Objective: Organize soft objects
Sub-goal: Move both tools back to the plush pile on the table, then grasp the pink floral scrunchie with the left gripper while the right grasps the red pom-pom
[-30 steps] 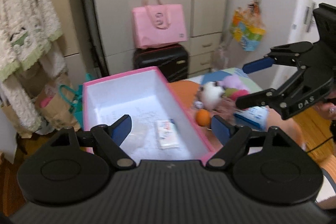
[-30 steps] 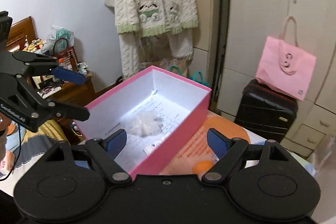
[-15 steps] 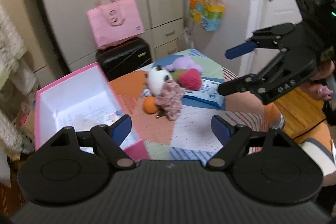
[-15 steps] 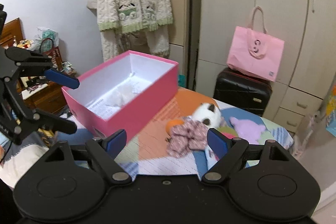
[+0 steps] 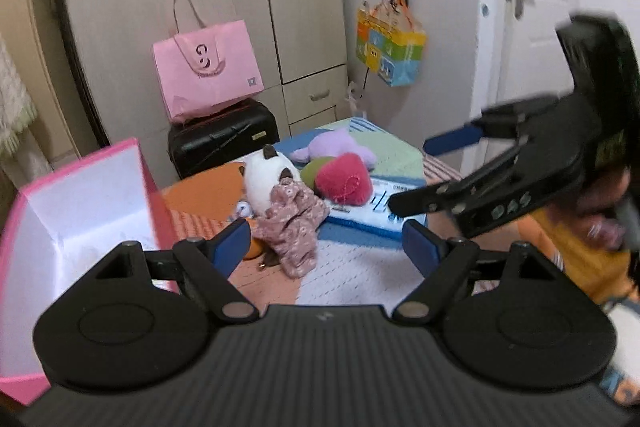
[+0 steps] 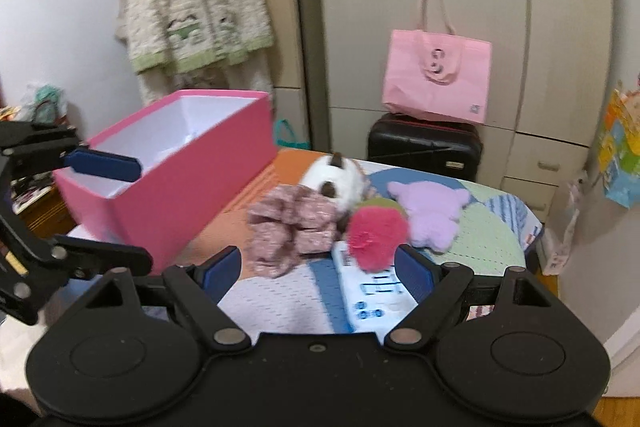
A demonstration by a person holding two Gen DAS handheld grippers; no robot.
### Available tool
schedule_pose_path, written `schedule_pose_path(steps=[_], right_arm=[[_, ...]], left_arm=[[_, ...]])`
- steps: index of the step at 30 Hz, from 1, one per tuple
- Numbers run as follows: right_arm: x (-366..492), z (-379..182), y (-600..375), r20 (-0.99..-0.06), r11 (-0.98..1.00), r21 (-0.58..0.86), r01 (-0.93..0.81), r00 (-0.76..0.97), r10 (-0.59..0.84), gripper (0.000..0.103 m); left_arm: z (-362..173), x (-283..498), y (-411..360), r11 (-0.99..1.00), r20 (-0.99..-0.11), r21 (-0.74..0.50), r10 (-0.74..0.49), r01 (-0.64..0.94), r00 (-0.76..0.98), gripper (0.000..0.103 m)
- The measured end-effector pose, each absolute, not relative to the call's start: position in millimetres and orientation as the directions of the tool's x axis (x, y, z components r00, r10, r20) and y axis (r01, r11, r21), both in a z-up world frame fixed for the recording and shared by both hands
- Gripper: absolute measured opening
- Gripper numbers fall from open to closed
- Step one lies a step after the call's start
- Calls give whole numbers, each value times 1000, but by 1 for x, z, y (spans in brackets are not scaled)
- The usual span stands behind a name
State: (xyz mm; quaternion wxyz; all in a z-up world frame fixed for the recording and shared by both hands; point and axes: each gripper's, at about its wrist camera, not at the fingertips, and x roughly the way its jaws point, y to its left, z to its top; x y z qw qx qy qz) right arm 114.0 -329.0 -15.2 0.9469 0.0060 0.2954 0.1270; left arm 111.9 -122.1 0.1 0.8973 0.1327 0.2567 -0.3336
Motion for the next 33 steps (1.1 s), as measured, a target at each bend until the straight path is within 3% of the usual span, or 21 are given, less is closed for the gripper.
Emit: schedule_pose_path(steps=[5,13,17,21,23,25,26,27,30,33], right_arm=[[133,-40,-337,-522,983,12,-183,838,162,87],[168,-53,-360,-533,971,187,-152,814,230,86],[180,-61,-355,-548,964,212,-159,798,252,86],[188,-70,-350,-539,967,211,-143,808,237,80],[191,-75,-350,-522,959,249,-136,815,251,76],[196,-80,-346,-527,959,248,-135,812,250,67],[198,-84,-343,-530,967,227,-115,818,222,60],[200,-87,-342,-540,971,217,-97,817,202,50],[195,-91,-341,-528,971,223,-88,826,197,39],[181,-86,-336,-507,975,197,-99,841,188,39]], left_arm=[[-26,143,-141,786,-544,-1,-519,618,660,79],[-66,169,-165,859,-474,84,-411,505,778,79],[-79,182,-167,877,-458,56,-402,477,793,79],[-94,194,-182,858,-474,139,-381,495,794,78],[-103,198,-190,859,-495,179,-344,480,798,69],[-107,198,-196,857,-477,226,-318,464,819,46],[-107,196,-199,854,-471,249,-307,458,827,38],[-106,194,-200,850,-470,254,-308,461,827,23],[-101,192,-193,867,-485,179,-334,466,808,16],[-97,189,-180,896,-481,119,-325,428,814,16]])
